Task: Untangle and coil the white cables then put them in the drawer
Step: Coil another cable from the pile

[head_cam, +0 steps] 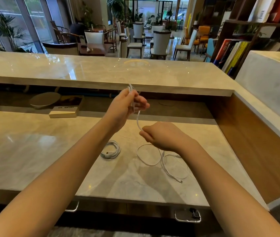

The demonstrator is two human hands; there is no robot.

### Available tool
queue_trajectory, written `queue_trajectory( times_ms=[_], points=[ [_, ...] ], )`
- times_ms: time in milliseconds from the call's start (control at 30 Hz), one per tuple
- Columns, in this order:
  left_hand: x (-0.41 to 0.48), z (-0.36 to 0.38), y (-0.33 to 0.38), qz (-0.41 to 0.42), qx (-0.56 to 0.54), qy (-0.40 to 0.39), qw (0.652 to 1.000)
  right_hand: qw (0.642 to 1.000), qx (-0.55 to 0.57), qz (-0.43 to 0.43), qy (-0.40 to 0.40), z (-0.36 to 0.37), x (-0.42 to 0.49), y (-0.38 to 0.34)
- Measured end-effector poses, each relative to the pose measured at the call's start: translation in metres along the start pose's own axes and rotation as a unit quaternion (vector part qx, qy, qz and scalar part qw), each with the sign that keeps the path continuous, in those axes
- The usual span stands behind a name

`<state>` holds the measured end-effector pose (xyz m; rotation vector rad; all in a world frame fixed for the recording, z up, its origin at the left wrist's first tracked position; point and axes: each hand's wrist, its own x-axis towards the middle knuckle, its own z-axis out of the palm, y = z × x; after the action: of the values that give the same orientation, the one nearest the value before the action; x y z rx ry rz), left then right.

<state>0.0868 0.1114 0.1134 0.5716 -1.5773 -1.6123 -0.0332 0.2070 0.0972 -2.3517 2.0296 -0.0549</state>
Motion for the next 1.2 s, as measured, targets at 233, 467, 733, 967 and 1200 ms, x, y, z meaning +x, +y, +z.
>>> queue_trajectory(
  times_ms=[233, 467, 733, 967, 1200],
  points=[
    [-0.009, -0.001, -0.010, -0.008, 0.184, -0.125, 0.975, 0.982, 0.083, -0.066, 0.153, -0.037, -0.003, 0.010],
    [-0.004, -0.013, -0.008, -0.029, 0.004, -0.209, 0.977, 0.918, 0.291, -0.079, 0.256, -0.059, 0.001, 0.021],
    [-0.006, -0.011, -0.018, -0.148, -0.438, -0.292, 0.837, 0.885, 0.394, 0.064, 0.241, -0.042, 0.023, 0.033],
    [-0.010, -0.014, -0.027, -0.157, -0.442, -0.233, 0.852, 0.753, 0.649, 0.065, 0.090, -0.026, 0.012, 0.022],
    [-0.009, -0.015, -0.024, -0.162, -0.363, -0.262, 0.879, 0.738, 0.660, 0.094, 0.106, -0.023, 0.014, 0.023]
  ],
)
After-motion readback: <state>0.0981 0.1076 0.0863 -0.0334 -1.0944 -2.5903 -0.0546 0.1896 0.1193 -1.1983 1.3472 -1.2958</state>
